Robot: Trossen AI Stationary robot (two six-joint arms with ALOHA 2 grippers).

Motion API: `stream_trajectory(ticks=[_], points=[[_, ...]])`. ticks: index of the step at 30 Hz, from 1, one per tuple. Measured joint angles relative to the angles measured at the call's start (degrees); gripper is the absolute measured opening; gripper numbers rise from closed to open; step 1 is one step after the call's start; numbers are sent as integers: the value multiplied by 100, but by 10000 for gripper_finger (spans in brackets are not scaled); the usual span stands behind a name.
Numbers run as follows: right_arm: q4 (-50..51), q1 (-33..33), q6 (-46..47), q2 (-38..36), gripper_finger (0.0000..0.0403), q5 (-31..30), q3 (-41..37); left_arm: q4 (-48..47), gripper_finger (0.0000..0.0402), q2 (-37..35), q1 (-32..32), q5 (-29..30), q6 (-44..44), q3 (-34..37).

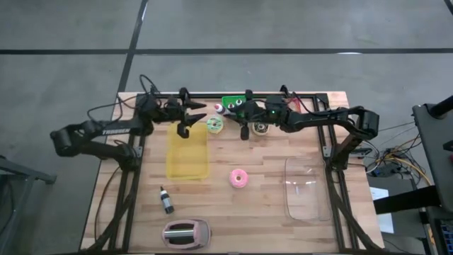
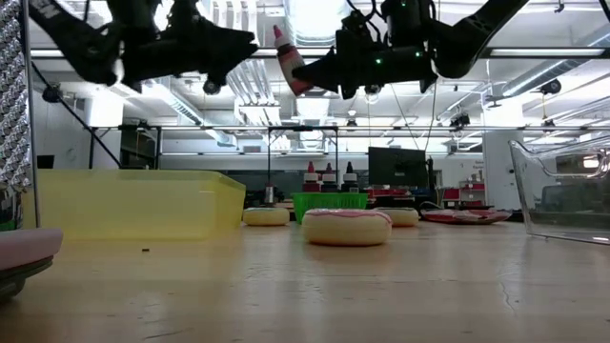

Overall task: Pick & Place Food Item
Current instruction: Put the pink food coloring bottle into the green bin

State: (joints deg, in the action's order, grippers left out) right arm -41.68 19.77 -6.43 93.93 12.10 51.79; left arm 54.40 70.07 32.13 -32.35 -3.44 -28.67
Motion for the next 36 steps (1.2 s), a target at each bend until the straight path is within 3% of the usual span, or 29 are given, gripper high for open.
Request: stream_trajectory(ticks=[17, 28, 36], points=[[-920, 208, 306, 2, 59, 52, -383, -22, 175, 1247, 5, -237, -6, -1108], [-961, 246, 308, 0, 59, 42, -409, -42, 175, 1398, 16, -280, -51, -1437], [-954, 243, 307, 0, 59, 48, -415, -1531, 175, 1398, 16, -434, 146, -2052]])
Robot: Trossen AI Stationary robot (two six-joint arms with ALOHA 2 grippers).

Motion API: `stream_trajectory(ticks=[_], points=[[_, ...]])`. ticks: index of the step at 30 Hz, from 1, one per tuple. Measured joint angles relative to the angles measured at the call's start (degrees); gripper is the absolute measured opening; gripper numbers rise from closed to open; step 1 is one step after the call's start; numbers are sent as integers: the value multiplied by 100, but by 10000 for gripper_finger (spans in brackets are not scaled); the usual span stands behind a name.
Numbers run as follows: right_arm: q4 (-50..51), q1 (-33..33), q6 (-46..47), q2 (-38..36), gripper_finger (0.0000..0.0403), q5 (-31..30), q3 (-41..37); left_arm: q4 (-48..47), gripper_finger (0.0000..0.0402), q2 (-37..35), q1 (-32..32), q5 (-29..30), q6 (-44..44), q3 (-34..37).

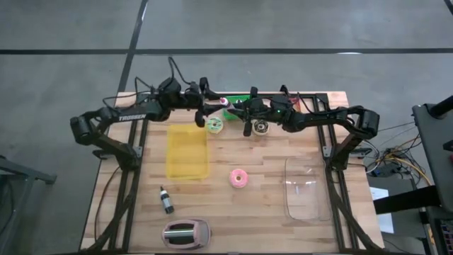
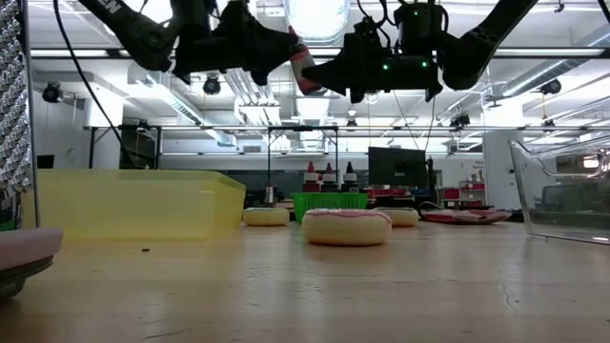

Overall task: Pick & Place Food Item
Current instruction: Put the pink food coloring bottle into the green bin

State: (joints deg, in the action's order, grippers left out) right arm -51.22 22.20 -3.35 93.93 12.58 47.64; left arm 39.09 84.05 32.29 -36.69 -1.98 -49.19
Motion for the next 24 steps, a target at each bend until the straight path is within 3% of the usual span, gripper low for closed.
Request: stream_trajectory(ticks=[24], points=[[-9, 26, 26, -2, 58, 105, 0, -422, 174, 2, 0, 0, 264, -228]])
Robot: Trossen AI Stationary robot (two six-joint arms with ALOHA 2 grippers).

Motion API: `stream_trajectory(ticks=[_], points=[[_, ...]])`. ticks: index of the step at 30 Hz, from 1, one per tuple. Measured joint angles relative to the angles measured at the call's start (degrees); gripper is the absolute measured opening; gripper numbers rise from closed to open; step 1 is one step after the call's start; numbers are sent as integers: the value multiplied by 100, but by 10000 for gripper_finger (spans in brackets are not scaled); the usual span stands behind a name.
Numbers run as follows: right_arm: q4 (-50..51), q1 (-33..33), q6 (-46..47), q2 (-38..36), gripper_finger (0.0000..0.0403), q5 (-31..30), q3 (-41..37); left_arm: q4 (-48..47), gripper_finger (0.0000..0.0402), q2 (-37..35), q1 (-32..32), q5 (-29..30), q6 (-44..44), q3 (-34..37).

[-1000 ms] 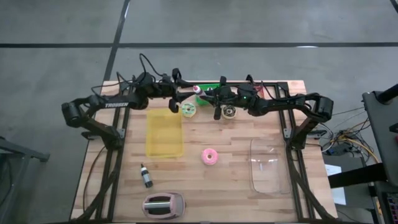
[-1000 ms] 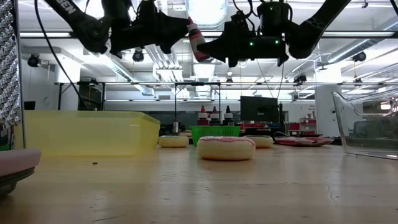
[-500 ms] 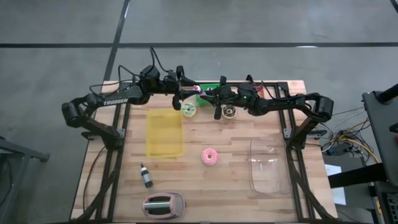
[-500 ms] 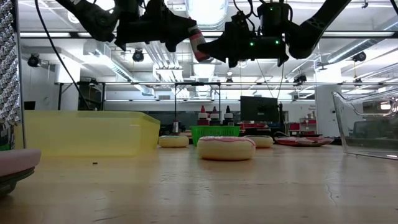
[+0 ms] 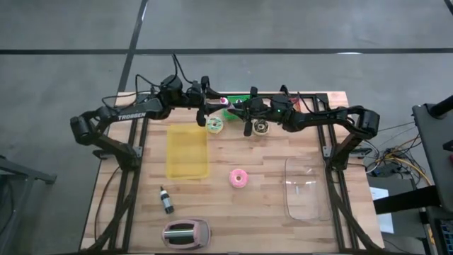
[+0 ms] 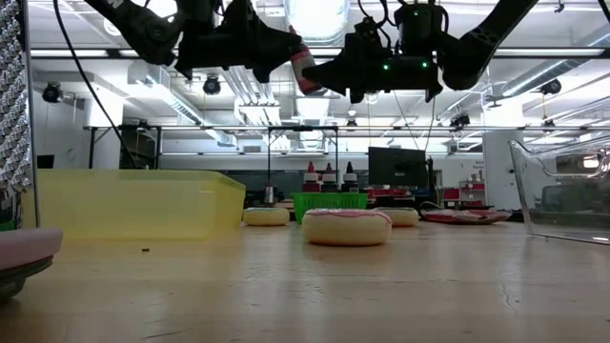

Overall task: Pick & Place Food Item
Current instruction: Put the pink food coloring bottle into the green bin

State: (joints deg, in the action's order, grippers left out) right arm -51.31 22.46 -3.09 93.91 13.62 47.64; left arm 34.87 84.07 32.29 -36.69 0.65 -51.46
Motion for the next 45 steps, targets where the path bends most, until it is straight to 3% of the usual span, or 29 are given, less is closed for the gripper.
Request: stream_trajectory(ticks=[4, 10, 31, 45], points=[[-7, 0, 0, 0, 56, 0, 0, 6, 159, 0, 0, 0, 62, 0], [-25, 0, 17, -2, 55, -2, 0, 20, 106, 0, 0, 3, 236, 4], [-30, 0, 11, -7, 62, 9, 2, 1, 106, 4, -5, 8, 364, -23], [232, 0, -51, -4, 111, 9, -4, -555, 106, -2, 7, 22, 475, 0]])
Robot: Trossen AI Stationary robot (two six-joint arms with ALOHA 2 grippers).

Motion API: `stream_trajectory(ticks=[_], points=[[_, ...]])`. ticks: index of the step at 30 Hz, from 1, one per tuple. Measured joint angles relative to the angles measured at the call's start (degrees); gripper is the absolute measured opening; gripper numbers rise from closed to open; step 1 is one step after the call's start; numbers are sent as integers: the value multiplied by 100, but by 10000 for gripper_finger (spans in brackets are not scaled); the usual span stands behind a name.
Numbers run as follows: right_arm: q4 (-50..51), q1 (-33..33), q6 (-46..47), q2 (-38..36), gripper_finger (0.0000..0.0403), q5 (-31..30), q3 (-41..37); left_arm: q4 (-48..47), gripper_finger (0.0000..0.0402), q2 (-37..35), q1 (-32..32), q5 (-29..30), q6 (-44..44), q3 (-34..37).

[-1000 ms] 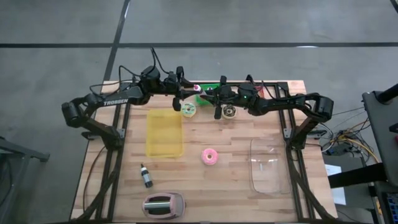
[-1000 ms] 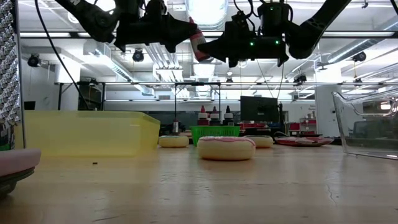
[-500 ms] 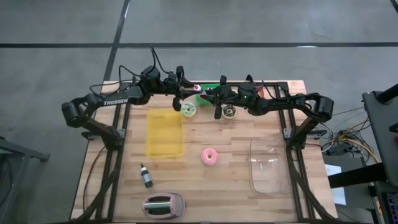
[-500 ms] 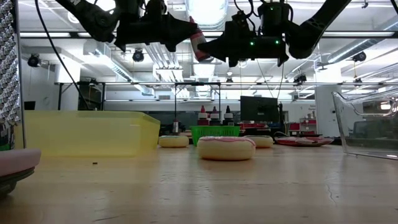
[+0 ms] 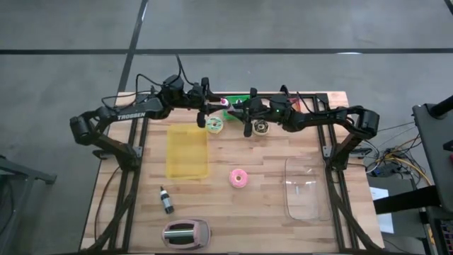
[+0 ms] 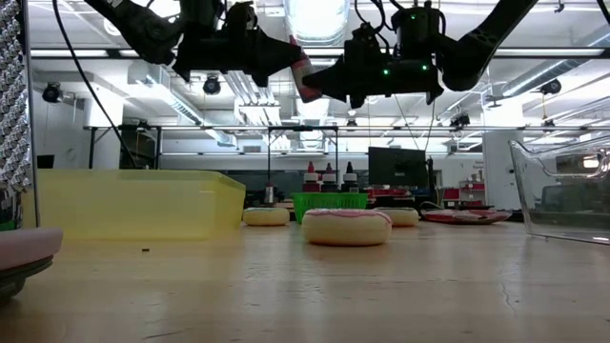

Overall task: Pick & Place Food Item
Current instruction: Put the pink food coloring bottle into the green bin

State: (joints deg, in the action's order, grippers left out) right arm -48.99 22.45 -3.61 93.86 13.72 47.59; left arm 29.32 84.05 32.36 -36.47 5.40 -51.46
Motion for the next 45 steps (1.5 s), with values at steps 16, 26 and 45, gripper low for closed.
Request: stream_trajectory(ticks=[16, 26, 45], points=[[481, -6, 8, -13, 176, 48, 17, -366, 106, 13, 4, 43, 62, 17], [1662, -25, 19, -302, 194, 44, 15, -982, 106, 13, 4, 66, 326, 17], [7604, -198, -435, -698, 185, -27, 2858, -1487, 105, 287, -383, 193, 729, 15]])
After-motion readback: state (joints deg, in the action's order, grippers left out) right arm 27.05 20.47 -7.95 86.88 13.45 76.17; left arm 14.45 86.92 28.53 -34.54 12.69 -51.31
